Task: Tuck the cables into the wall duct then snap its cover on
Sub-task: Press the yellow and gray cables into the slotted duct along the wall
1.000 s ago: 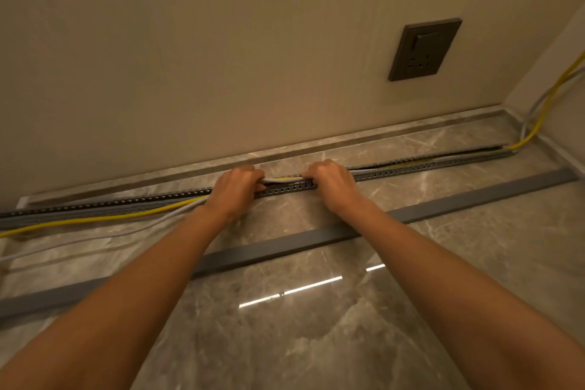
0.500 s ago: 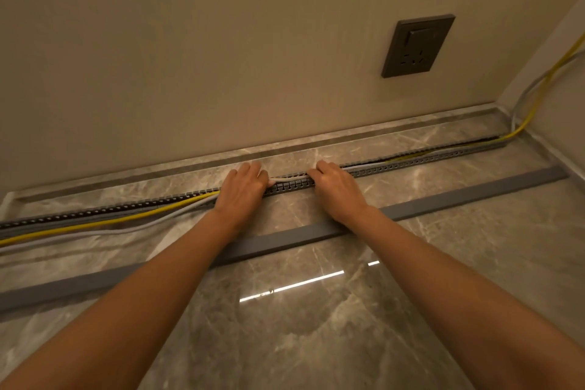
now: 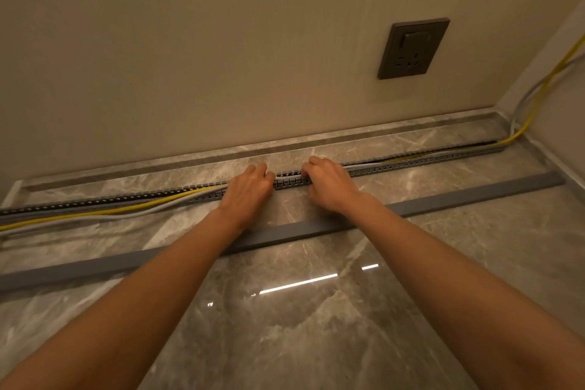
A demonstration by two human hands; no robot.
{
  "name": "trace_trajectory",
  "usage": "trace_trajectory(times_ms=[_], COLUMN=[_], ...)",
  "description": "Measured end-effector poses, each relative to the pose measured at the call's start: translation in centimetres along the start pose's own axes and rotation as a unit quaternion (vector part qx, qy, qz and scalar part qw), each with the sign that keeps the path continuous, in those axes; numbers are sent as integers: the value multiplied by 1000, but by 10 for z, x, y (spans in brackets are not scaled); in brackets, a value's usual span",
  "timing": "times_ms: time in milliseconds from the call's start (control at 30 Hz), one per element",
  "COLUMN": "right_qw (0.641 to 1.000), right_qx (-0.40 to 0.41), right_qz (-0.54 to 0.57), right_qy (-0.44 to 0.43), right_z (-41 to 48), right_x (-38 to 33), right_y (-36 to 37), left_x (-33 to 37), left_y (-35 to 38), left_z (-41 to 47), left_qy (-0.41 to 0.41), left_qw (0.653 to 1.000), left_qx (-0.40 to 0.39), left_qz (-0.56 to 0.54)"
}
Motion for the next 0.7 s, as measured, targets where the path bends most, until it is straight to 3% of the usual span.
trace_trajectory(times_ms=[400, 700], right_qw=[999, 998], right_qx=[-26, 37], right_qz=[29, -29], right_qy=[-3, 43], right_z=[-5, -21], right_x=[13, 56], right_y=[2, -23], left_x=[9, 53], left_y=[1, -12], left_z=[19, 33], left_qy=[-41, -18], left_qw=[992, 997], left_qx=[-98, -75], left_qz=[71, 0])
Point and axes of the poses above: each hand's wrist, its own z-axis towards the middle knuckle, its own y-axis out of the palm, x = y × z, the point moved 9 cm from there along z, towards the middle knuckle, and after that the axes turned 9 degrees about z, right-handed, at the moved point
